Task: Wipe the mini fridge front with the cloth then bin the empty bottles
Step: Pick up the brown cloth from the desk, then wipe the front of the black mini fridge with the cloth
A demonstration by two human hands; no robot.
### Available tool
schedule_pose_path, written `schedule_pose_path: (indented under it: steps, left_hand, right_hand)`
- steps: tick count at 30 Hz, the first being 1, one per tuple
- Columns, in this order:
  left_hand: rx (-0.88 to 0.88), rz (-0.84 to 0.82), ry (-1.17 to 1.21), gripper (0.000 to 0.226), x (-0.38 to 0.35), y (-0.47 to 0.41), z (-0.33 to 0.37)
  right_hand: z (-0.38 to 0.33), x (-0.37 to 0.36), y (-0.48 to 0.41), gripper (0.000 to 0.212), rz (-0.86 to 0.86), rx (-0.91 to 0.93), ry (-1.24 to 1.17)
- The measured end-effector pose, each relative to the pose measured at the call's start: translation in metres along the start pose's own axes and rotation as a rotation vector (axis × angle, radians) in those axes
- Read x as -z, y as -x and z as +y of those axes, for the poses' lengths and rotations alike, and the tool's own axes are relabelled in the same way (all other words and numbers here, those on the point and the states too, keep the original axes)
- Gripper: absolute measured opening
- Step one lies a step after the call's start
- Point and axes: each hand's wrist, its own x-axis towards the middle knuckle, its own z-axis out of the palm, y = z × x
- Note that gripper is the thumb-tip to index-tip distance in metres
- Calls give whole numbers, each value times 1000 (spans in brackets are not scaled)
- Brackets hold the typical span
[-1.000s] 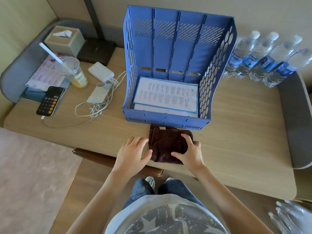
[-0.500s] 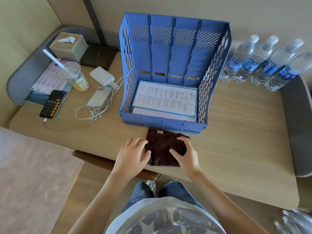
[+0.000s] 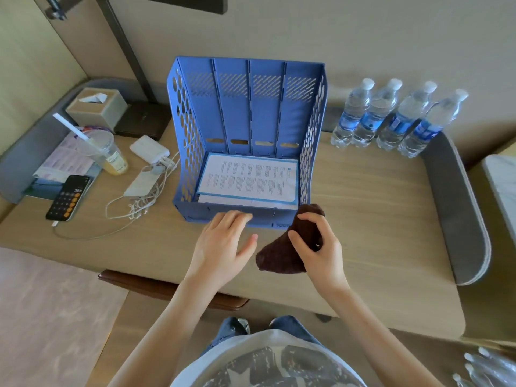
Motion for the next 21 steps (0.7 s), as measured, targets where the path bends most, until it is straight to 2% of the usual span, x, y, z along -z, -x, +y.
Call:
schedule_pose_path:
  steps: [3, 6, 9, 14, 21]
  left_hand:
    - [-67, 33, 8, 46, 5, -13, 17]
    - [-104, 49, 12, 46, 3, -18, 30]
    - [-109, -1, 13, 48, -5, -14, 39]
    - [-106, -85, 1, 38, -24, -4, 49]
    - [-236, -183, 8, 42, -32, -18, 73]
  right_hand:
    - [-10, 18, -1, 28, 75, 42, -30]
    - [-12, 30, 2, 28, 139, 41, -40]
    - [-9, 40, 11, 28, 179, 1, -45]
    - [4, 57, 29, 27, 215, -68, -4]
    - [2, 76, 50, 28, 344, -114, 26]
